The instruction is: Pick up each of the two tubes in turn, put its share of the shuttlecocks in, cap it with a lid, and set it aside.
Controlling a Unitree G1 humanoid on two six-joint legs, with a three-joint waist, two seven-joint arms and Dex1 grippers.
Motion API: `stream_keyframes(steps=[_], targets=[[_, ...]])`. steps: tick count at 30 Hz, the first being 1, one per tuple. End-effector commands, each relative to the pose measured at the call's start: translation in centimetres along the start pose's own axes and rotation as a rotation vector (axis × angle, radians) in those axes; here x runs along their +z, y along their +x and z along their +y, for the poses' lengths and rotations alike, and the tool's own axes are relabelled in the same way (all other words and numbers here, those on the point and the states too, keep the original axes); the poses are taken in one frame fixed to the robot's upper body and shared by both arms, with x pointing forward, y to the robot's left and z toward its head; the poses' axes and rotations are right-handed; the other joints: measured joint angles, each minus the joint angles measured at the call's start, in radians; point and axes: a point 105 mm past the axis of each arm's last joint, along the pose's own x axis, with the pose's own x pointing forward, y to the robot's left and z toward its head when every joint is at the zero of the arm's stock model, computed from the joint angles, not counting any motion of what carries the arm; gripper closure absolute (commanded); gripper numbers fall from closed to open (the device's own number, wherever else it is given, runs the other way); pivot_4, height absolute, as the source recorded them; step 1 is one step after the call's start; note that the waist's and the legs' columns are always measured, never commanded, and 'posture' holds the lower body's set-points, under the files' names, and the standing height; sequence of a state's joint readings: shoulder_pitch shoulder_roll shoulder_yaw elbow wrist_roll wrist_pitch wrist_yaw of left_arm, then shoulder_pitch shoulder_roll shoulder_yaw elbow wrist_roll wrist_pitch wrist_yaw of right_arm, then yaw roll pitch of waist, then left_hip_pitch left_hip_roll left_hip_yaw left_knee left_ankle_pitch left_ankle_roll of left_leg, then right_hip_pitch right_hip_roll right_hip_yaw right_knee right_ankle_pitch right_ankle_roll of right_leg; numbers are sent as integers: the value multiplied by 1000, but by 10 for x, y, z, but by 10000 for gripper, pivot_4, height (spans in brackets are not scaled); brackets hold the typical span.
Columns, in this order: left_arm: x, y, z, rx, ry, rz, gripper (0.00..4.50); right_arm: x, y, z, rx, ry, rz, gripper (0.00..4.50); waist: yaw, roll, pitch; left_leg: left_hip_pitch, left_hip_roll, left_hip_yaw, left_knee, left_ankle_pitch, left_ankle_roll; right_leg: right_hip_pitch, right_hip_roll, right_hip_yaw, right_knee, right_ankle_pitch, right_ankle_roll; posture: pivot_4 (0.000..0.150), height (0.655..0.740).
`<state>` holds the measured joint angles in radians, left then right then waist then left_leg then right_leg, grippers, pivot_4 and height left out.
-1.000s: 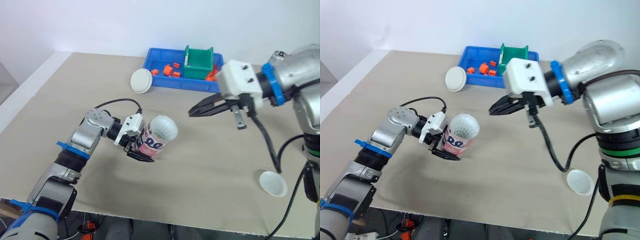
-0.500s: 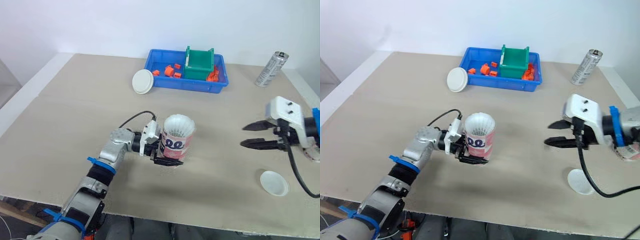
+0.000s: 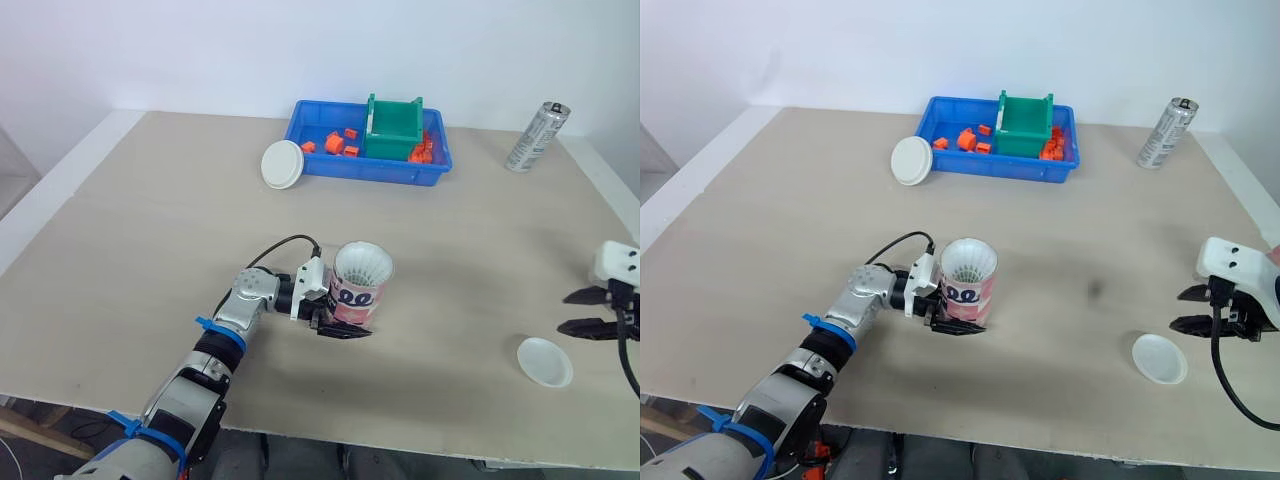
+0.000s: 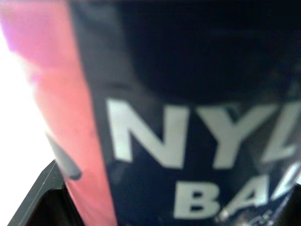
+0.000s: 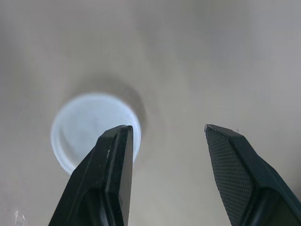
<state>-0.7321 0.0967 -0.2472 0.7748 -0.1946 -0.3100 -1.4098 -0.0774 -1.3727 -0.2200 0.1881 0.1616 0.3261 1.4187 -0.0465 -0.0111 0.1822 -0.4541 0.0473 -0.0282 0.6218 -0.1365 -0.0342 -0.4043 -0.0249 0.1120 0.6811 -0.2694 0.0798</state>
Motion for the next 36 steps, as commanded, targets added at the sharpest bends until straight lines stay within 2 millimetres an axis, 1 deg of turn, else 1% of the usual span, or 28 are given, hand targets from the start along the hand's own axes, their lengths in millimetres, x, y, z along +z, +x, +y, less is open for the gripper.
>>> stream_keyframes(steps=[1,9,14,16,19,20,22,24,25,26,30,32,34,36], targets=[[-9,-2,-4,-11,9,45,6475,-8,5,2,14,10,26,18296,0,0,0,0,0,0,0,0,0,0,0,0,0,0,0,1500,7275],[-6,-4,0,13,20,33,6475,-12,24,6,41,20,42,18296,-1,1,-1,1,0,0,0,0,0,1,0,0,0,0,0,1500,7275],[-6,-4,2,26,21,28,6475,-12,34,-2,16,21,45,18296,-2,1,-1,1,0,0,0,1,-1,1,0,0,0,1,1,1500,7275],[-5,-3,2,29,20,26,6475,-11,36,-1,30,22,44,18296,-2,1,-1,2,0,0,0,1,-1,1,0,0,0,1,1,1500,7275],[-6,-5,3,33,20,30,6475,-12,39,6,78,21,52,18296,-1,1,-1,2,0,0,0,1,-1,2,0,0,0,1,1,1500,7275],[-6,-5,3,34,19,32,6475,-12,40,7,85,22,54,20631,-1,1,-1,2,0,0,0,1,-1,2,0,1,0,1,1,1500,7275],[-6,-6,3,35,17,34,6475,-13,40,8,94,22,57,26802,-1,1,-1,3,0,0,0,1,-1,3,0,0,0,1,1,1500,7275],[-7,-7,3,37,14,37,6475,-12,41,9,98,21,55,35896,-2,1,-1,4,0,0,0,1,-1,4,0,0,0,1,0,1500,7275],[-7,-7,3,36,11,39,6475,-10,41,10,107,17,46,41547,-2,0,-1,5,0,0,0,1,-1,5,0,0,0,1,0,1500,7275],[-8,-7,2,32,6,42,6475,-9,40,11,114,15,41,44556,-2,0,-1,6,0,0,0,1,-1,5,0,0,0,1,0,1500,7275],[-10,-8,1,19,-11,56,6475,-4,38,11,116,-1,32,44556,-2,0,-1,7,0,0,0,1,-1,6,0,1,0,1,0,1500,7275],[-10,-8,1,17,-13,62,6475,2,35,8,94,-18,16,44556,-2,0,-1,7,0,0,0,1,-1,6,0,1,0,1,0,1500,7275],[-11,-8,2,18,-19,66,6475,17,28,2,55,-54,-24,44556,-2,1,-1,7,0,0,0,1,-1,6,0,0,0,1,0,1500,7275],[-11,-8,2,12,-23,70,6475,38,19,2,43,-105,-84,44556,-4,2,-1,7,0,0,0,1,-1,6,0,1,0,1,0,1500,7275]])
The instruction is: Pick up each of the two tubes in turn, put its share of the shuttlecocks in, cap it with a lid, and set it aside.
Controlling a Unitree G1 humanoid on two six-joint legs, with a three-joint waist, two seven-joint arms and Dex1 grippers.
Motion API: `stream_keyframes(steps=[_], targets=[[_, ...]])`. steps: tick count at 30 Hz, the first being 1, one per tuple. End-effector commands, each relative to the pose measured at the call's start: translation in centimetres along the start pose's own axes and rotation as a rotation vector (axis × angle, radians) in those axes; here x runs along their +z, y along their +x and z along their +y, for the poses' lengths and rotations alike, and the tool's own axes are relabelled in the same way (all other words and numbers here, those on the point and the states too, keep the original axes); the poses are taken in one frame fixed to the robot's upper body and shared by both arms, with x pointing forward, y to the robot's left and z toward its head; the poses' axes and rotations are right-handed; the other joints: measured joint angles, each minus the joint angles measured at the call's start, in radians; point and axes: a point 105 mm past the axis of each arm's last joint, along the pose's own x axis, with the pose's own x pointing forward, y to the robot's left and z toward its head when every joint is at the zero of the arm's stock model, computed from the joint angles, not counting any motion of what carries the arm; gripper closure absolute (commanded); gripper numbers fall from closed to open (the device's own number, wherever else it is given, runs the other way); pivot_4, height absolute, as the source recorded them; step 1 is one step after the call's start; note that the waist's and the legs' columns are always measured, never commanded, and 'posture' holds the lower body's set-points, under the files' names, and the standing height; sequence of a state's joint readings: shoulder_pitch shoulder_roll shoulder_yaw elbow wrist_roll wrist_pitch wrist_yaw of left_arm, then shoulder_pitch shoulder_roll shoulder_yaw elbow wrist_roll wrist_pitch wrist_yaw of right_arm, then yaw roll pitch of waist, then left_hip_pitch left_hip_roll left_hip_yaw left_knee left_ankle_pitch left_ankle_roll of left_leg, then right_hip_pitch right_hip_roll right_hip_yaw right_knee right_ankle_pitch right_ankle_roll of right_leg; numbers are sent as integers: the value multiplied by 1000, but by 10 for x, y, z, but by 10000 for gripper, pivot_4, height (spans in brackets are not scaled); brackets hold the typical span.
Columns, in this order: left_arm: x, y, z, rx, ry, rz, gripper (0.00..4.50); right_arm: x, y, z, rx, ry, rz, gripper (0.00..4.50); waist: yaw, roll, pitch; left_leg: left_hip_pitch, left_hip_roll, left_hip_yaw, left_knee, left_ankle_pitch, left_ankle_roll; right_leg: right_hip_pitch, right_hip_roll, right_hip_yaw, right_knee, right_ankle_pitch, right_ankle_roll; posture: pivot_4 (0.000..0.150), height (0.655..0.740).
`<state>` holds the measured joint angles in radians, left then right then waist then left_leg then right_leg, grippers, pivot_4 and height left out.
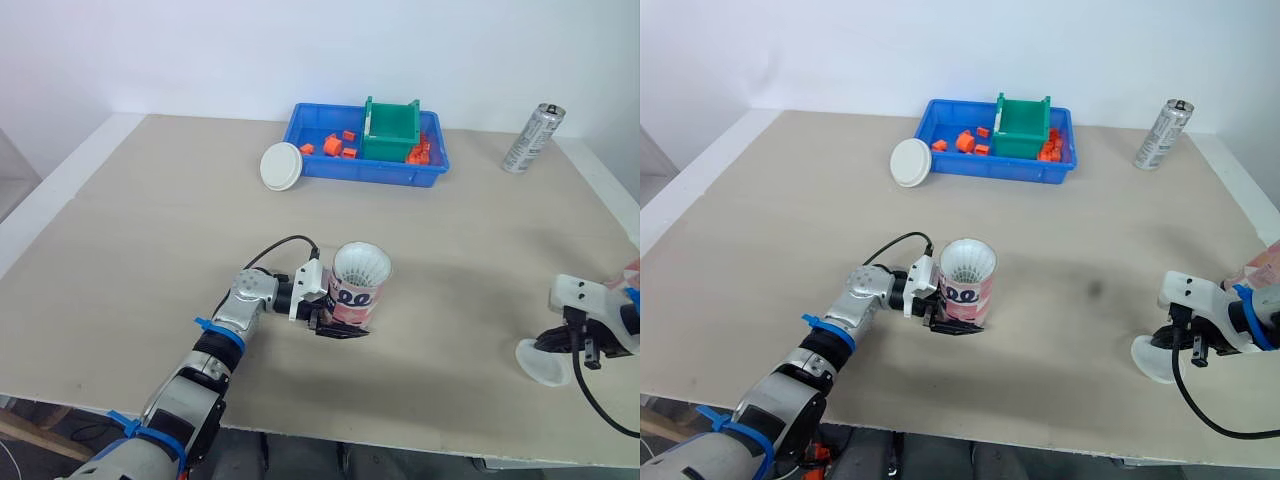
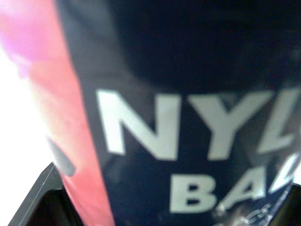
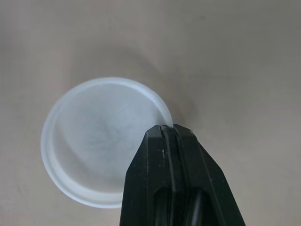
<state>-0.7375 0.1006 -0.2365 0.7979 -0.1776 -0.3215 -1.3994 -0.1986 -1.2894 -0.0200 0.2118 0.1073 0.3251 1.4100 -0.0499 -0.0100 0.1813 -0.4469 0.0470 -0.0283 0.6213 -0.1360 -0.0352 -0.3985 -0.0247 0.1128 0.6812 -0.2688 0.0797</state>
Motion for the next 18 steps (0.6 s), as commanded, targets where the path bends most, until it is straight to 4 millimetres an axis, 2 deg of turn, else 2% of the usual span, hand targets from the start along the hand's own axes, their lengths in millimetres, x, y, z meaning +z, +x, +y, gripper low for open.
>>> stream_keyframes(steps=[1,6,10,12,18], targets=[[-8,-5,-1,-10,-22,54,6475,53,-30,-4,-65,-143,-145,44556,-1,1,0,0,0,0,0,0,0,0,0,0,0,0,0,1500,7275],[-8,-5,0,-22,-29,61,6475,135,-65,20,-63,-396,-347,44556,-3,2,0,1,0,-1,-1,0,0,0,0,0,0,0,0,1500,7275],[-7,-5,2,-23,-29,64,6475,185,-85,46,-41,-618,-430,44556,-1,1,0,0,0,-1,-2,0,0,-1,0,0,-1,-1,-1,1500,7275],[-7,-5,2,-26,-29,65,6475,209,-87,57,-33,-758,-432,44556,-3,1,0,0,0,0,-3,0,-1,-2,0,0,-1,-1,-1,1500,7275],[-5,-4,5,-30,-17,64,6475,253,-74,63,-63,-996,-372,44556,-1,-2,0,-1,1,0,-3,0,-1,-5,0,-1,-1,-1,-2,1500,7275]])
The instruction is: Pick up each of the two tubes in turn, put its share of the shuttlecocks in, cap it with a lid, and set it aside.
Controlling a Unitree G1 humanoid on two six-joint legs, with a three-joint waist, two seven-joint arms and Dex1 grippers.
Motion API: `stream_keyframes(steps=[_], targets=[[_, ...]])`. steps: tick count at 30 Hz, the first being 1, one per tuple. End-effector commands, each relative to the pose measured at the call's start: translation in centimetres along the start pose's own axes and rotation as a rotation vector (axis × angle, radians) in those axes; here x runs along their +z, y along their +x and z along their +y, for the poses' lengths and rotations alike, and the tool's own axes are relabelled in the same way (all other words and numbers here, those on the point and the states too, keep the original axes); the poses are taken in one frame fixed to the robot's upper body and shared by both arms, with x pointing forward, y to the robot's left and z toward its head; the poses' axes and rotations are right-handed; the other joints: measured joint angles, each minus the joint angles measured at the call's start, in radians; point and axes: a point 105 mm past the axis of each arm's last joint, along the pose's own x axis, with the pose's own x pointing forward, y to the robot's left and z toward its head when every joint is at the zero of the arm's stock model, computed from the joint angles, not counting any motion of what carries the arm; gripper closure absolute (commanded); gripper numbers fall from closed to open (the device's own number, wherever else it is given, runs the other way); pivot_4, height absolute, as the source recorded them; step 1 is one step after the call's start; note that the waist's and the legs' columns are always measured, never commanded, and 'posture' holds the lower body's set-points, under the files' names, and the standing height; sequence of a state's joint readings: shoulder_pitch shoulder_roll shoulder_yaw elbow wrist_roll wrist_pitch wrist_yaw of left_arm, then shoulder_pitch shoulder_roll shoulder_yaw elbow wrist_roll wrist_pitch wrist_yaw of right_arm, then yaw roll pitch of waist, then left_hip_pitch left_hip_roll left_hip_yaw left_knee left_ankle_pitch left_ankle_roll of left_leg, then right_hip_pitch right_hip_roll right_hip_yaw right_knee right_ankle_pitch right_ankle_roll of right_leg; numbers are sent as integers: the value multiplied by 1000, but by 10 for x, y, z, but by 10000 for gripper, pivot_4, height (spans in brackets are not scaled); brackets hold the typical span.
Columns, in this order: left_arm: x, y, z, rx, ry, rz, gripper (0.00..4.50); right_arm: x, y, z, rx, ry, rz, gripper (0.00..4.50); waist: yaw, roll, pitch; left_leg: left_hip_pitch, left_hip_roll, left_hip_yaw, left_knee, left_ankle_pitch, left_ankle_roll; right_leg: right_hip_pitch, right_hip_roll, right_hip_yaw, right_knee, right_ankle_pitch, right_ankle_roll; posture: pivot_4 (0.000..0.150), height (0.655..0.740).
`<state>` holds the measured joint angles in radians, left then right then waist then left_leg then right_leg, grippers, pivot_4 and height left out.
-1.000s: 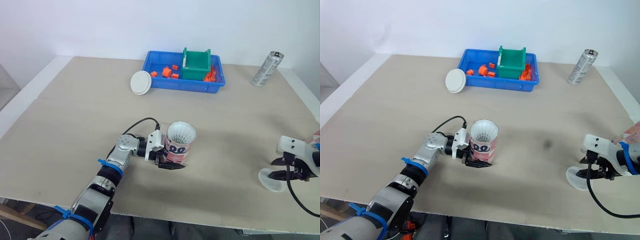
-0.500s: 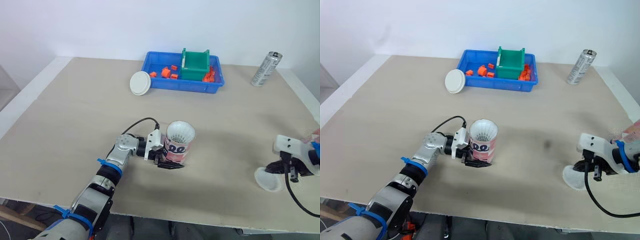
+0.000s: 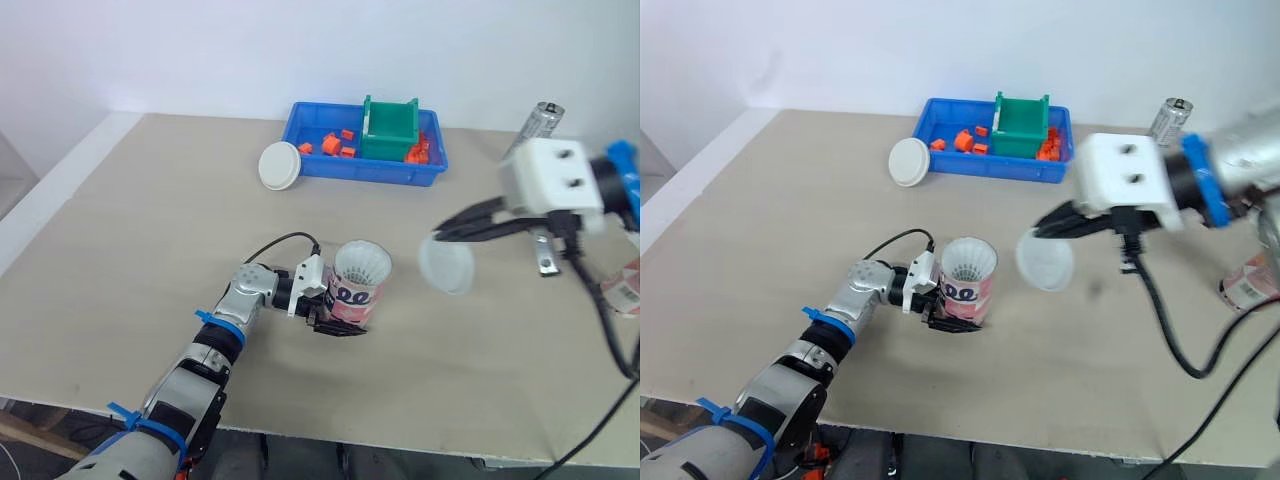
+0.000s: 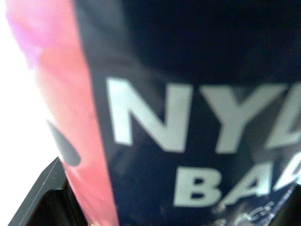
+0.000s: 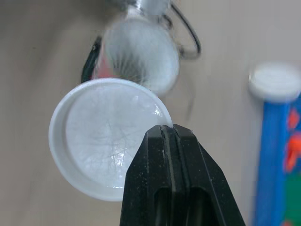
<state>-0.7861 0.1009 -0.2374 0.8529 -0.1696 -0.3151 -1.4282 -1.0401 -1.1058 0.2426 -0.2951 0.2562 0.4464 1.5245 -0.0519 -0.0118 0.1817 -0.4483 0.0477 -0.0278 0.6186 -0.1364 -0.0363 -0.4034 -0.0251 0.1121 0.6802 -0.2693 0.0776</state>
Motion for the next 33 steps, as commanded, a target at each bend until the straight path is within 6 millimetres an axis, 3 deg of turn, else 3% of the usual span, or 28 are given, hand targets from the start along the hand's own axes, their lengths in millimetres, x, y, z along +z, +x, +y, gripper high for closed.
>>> stream_keyframes(steps=[1,6,14,33], targets=[[-5,-3,1,3,-7,38,6475,11,8,-11,3,-102,25,44556,2,0,0,-1,0,0,0,0,0,0,0,0,0,0,0,1500,7275],[-5,-4,1,-3,-5,44,6475,33,25,-28,15,-234,-12,44556,4,0,0,-6,0,-1,-1,1,0,-4,1,0,1,3,5,1500,7275],[-6,-7,0,-5,-8,54,6475,46,31,-30,61,-308,-40,44556,4,0,0,-6,0,-2,-1,1,0,-4,1,-1,1,2,4,1500,7275],[-8,-7,-1,-12,-7,63,6475,45,33,-26,127,-331,-25,44556,4,0,0,-6,0,-2,-1,0,0,-4,1,-1,1,2,4,1500,7275]])
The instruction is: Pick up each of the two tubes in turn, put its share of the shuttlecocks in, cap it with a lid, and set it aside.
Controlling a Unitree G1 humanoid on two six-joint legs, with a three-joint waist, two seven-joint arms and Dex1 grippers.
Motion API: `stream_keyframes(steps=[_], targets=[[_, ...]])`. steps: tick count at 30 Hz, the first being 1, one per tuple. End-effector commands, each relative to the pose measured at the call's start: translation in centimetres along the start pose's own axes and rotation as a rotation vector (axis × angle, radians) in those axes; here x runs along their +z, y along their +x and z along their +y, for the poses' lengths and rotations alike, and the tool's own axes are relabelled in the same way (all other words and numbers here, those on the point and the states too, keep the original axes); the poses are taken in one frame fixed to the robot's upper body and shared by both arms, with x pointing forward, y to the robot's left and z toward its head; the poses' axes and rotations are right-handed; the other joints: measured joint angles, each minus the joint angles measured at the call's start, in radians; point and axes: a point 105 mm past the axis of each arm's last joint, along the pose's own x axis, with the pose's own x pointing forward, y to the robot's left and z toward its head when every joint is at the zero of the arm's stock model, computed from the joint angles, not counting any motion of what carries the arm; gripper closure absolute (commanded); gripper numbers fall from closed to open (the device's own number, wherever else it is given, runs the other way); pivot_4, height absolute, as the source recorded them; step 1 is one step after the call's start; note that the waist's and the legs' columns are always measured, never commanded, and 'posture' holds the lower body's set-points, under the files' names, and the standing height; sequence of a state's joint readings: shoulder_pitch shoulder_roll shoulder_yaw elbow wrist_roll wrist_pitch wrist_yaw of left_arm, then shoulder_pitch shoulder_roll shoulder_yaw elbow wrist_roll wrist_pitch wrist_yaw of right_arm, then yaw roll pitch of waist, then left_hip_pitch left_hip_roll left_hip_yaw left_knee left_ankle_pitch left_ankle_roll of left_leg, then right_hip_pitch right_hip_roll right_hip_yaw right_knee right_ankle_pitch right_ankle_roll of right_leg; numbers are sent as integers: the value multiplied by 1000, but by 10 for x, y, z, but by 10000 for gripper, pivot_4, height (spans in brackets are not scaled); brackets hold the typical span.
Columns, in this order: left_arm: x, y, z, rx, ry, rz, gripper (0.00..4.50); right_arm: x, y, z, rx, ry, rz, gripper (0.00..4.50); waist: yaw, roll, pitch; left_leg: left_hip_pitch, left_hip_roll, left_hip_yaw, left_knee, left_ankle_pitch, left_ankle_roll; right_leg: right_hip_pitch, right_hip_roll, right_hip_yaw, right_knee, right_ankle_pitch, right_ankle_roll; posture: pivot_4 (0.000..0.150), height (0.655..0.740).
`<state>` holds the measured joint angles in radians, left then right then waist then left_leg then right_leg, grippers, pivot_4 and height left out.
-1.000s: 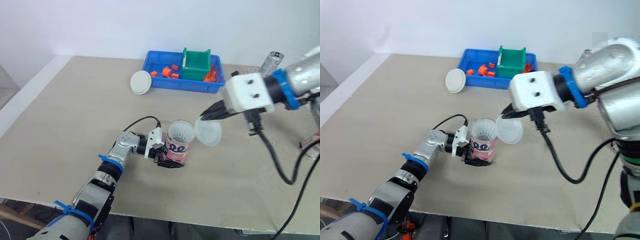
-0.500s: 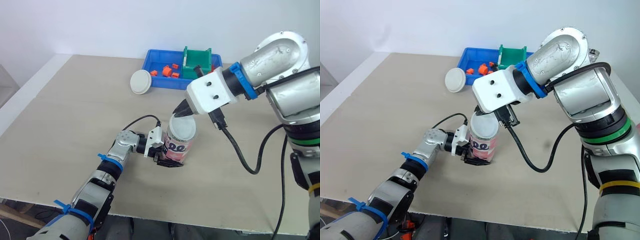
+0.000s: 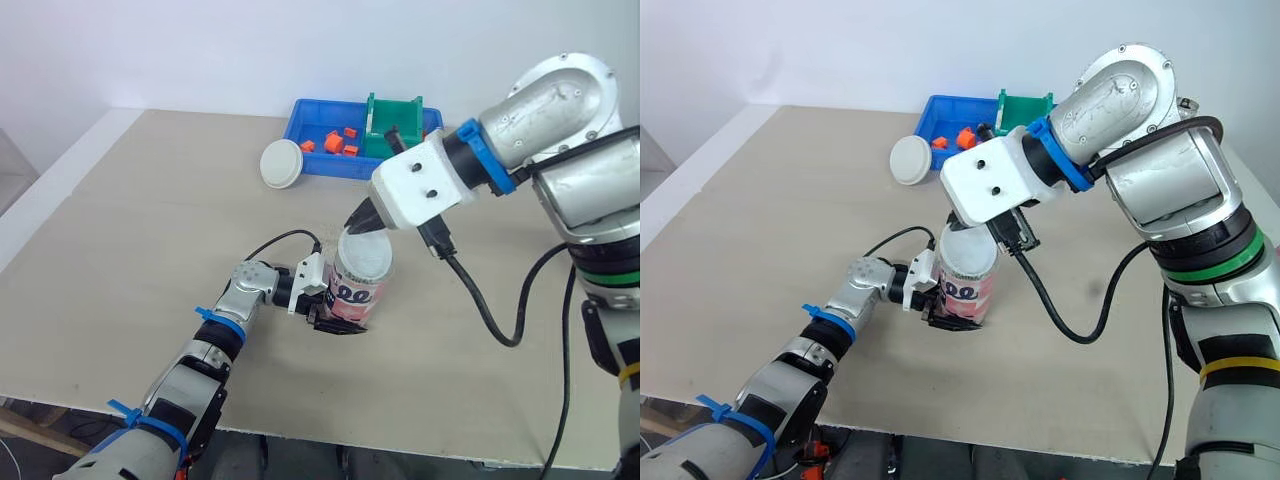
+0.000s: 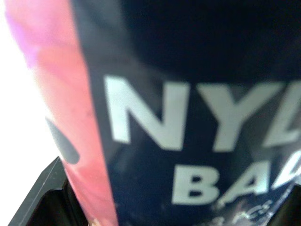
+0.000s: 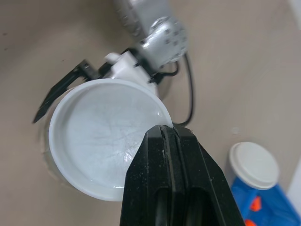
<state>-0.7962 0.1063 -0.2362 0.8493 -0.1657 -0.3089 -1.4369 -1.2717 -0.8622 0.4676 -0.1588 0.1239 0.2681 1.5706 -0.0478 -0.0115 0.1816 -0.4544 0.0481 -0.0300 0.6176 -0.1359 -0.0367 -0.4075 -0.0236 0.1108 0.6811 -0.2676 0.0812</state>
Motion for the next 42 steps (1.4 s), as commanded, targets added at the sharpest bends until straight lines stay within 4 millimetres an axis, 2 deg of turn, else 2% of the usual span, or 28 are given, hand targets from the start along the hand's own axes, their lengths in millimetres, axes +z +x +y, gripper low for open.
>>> stream_keyframes(steps=[1,4,9,17,22,26,33,42], targets=[[-10,-6,-3,-5,-16,55,6475,8,-11,-4,10,-48,1,44556,0,0,0,0,0,0,0,0,0,0,0,0,0,0,0,1500,7275],[-11,-6,-4,-6,-16,57,6475,10,-13,-6,6,-53,-3,44556,0,0,0,0,0,0,0,0,0,0,0,0,0,0,0,1500,7275],[-11,-7,-3,-1,-16,56,6475,11,-9,5,53,-57,-16,44556,0,0,0,0,0,0,0,0,0,0,0,0,0,-1,0,1500,7275],[-11,-7,-4,-1,-18,55,6475,11,-5,9,70,-41,-32,44556,0,0,0,0,0,0,0,0,0,0,0,0,0,-2,-3,1500,7275],[-12,-7,-4,2,-19,54,6475,8,-2,8,68,-43,-20,44556,0,0,0,0,0,0,0,0,0,0,0,0,0,-1,-2,1500,7275],[-12,-7,-4,5,-22,55,6475,-3,1,7,58,-66,48,44556,0,0,0,0,0,0,0,0,0,0,0,0,0,-2,-2,1500,7275],[-12,-8,-4,8,-22,56,6475,-4,-1,1,36,-80,55,44556,0,0,0,0,0,0,0,0,0,0,0,0,0,-1,-1,1500,7275],[-12,-9,-2,15,-21,55,6475,0,5,20,108,-80,26,44556,0,0,0,0,0,0,-1,0,0,0,0,0,0,-2,-2,1500,7275]])
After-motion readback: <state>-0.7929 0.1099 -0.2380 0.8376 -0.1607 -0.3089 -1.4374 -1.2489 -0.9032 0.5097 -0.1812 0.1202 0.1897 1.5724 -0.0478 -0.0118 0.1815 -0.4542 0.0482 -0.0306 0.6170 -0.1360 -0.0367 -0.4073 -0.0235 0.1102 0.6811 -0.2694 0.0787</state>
